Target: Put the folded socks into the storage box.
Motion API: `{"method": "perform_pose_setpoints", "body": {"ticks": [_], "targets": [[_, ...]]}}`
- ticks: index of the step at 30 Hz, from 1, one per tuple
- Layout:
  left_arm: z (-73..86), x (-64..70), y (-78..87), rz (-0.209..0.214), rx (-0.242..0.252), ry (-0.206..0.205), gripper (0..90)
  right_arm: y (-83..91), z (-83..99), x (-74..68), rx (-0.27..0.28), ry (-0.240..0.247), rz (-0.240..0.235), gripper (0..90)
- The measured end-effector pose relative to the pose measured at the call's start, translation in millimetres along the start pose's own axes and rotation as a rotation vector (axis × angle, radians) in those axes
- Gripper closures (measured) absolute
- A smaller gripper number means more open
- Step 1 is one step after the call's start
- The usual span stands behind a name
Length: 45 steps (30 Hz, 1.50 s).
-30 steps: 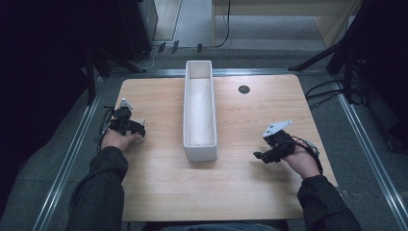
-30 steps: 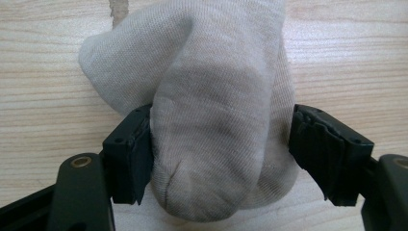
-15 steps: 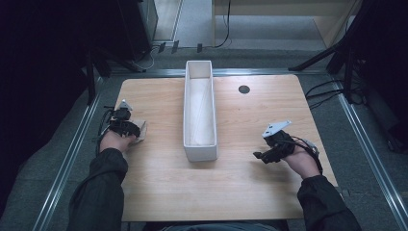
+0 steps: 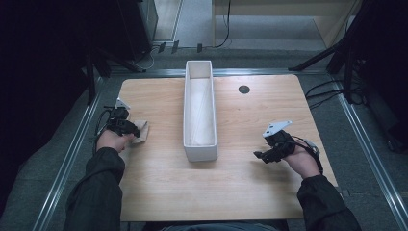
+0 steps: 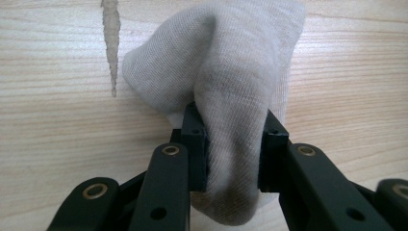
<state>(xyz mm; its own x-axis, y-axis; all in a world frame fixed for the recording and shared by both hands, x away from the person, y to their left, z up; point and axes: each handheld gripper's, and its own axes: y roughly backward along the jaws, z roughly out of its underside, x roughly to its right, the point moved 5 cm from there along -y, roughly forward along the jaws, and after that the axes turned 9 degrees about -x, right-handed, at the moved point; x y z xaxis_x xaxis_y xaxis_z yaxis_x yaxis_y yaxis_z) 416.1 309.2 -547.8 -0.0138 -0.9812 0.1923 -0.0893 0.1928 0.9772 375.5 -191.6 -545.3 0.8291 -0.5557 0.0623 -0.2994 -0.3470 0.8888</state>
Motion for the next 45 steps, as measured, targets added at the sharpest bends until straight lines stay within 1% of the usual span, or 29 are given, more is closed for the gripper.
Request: {"method": "perform_pose_setpoints", "body": {"ticks": [5,9,11,13,14,16,18,20,22,24,26,28,29,31,33,35,36,37,38,40,43,44,45], "targets": [[-3.0,7.9,11.8,-0.001,-0.004,0.006,71.2,1.8,1.3,1.3,0.003,-0.004,0.003,23.6],[-5.7,13.5,20.5,0.021,0.016,0.022,71.1,2.7,2.2,3.2,0.006,-0.013,0.007,23.6],[-6.5,18.2,24.0,0.032,0.016,0.013,71.0,2.9,2.4,3.3,0.008,-0.012,0.005,23.6],[-6.7,20.7,25.9,0.031,0.019,0.008,71.0,2.8,2.5,3.3,0.008,-0.012,0.005,23.6],[-7.4,25.4,29.4,0.031,0.024,0.003,71.0,2.7,2.6,3.3,0.006,-0.011,0.006,23.6],[-7.6,27.8,31.2,0.030,0.024,-0.001,71.0,2.8,2.5,3.4,0.007,-0.013,0.003,23.6],[-7.6,34.2,35.9,0.032,0.026,-0.001,70.9,3.4,2.9,4.1,0.005,-0.015,0.005,23.6],[-6.9,38.9,39.6,0.039,0.032,-0.007,70.9,3.9,4.2,5.7,0.001,-0.020,0.017,23.6],[-5.9,44.0,44.0,0.050,0.042,-0.018,70.8,4.4,4.6,6.5,0.003,-0.021,0.014,23.6],[-5.3,46.1,46.1,0.052,0.045,-0.018,70.8,4.6,4.3,6.8,0.004,-0.022,0.014,23.6],[-4.6,51.7,52.6,0.060,0.050,-0.020,70.8,4.2,1.5,7.6,0.011,-0.019,0.014,23.6],[-4.3,56.2,55.0,0.065,0.042,-0.026,70.8,3.6,-0.8,7.3,0.018,-0.015,0.011,23.6],[-4.3,56.2,55.0,0.065,0.042,-0.026,70.8,3.6,-0.8,7.3,0.018,-0.015,0.011,23.6],[-4.4,62.8,57.8,0.068,0.047,-0.033,70.8,3.1,-3.5,6.7,0.020,-0.009,0.004,23.6],[-4.0,64.7,58.6,0.069,0.041,-0.032,70.8,2.4,-5.0,6.5,0.022,-0.009,0.002,23.6],[-2.9,69.8,61.2,0.065,0.036,-0.035,70.8,1.3,-6.3,6.4,0.021,-0.009,-0.001,23.6],[-1.9,70.4,63.3,0.055,0.034,-0.026,70.8,0.8,-6.8,6.6,0.020,-0.007,-0.003,23.6],[-1.4,71.4,65.8,0.054,0.036,-0.013,70.8,0.3,-7.3,6.7,0.019,-0.005,-0.003,23.6],[-0.8,74.1,68.2,0.063,0.038,-0.008,70.8,-0.4,-7.9,6.8,0.017,-0.001,-0.001,23.6],[0.2,80.4,72.2,0.072,0.028,-0.016,70.8,-1.3,-8.8,7.0,0.014,0.005,0.002,23.6],[-0.7,89.2,79.3,0.077,0.031,-0.029,70.8,-1.0,-10.0,6.9,0.018,0.004,0.000,23.6],[-0.7,89.2,79.3,0.077,0.031,-0.029,70.8,-1.0,-10.0,6.9,0.018,0.004,0.000,23.6],[-1.3,94.5,83.7,0.076,0.034,-0.032,70.8,-1.3,-10.4,6.6,0.019,0.004,0.000,23.6]]}}
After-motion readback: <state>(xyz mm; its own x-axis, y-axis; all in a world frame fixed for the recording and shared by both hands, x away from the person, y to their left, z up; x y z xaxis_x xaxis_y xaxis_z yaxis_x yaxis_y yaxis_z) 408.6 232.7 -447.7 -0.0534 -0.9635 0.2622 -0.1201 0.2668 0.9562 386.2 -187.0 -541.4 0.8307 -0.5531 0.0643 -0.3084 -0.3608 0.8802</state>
